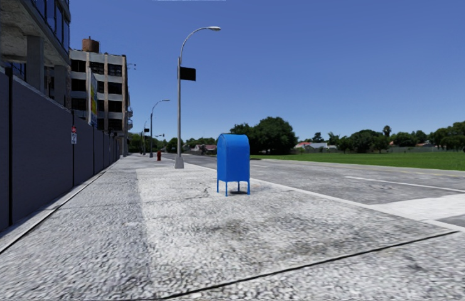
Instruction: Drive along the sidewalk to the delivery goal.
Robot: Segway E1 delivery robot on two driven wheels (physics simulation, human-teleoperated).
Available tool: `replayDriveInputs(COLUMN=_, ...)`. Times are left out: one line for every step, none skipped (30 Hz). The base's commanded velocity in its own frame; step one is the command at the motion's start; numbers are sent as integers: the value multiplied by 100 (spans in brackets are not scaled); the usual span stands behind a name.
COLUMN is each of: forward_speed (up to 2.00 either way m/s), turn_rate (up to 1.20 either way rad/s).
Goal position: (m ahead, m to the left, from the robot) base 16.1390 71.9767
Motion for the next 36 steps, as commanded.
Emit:
replayDriveInputs(forward_speed=200, turn_rate=38)
replayDriveInputs(forward_speed=200, turn_rate=38)
replayDriveInputs(forward_speed=200, turn_rate=38)
replayDriveInputs(forward_speed=200, turn_rate=38)
replayDriveInputs(forward_speed=200, turn_rate=38)
replayDriveInputs(forward_speed=200, turn_rate=38)
replayDriveInputs(forward_speed=200, turn_rate=38)
replayDriveInputs(forward_speed=200, turn_rate=38)
replayDriveInputs(forward_speed=200, turn_rate=38)
replayDriveInputs(forward_speed=200, turn_rate=38)
replayDriveInputs(forward_speed=200, turn_rate=38)
replayDriveInputs(forward_speed=200, turn_rate=38)
replayDriveInputs(forward_speed=200, turn_rate=38)
replayDriveInputs(forward_speed=200, turn_rate=38)
replayDriveInputs(forward_speed=200, turn_rate=38)
replayDriveInputs(forward_speed=200, turn_rate=38)
replayDriveInputs(forward_speed=200, turn_rate=38)
replayDriveInputs(forward_speed=200, turn_rate=38)
replayDriveInputs(forward_speed=200, turn_rate=38)
replayDriveInputs(forward_speed=200, turn_rate=38)
replayDriveInputs(forward_speed=200, turn_rate=38)
replayDriveInputs(forward_speed=200, turn_rate=38)
replayDriveInputs(forward_speed=200, turn_rate=38)
replayDriveInputs(forward_speed=200, turn_rate=38)
replayDriveInputs(forward_speed=200, turn_rate=38)
replayDriveInputs(forward_speed=200, turn_rate=38)
replayDriveInputs(forward_speed=200, turn_rate=38)
replayDriveInputs(forward_speed=200, turn_rate=38)
replayDriveInputs(forward_speed=200, turn_rate=38)
replayDriveInputs(forward_speed=200, turn_rate=38)
replayDriveInputs(forward_speed=200, turn_rate=38)
replayDriveInputs(forward_speed=200, turn_rate=38)
replayDriveInputs(forward_speed=200, turn_rate=38)
replayDriveInputs(forward_speed=200, turn_rate=38)
replayDriveInputs(forward_speed=200, turn_rate=38)
replayDriveInputs(forward_speed=200, turn_rate=38)
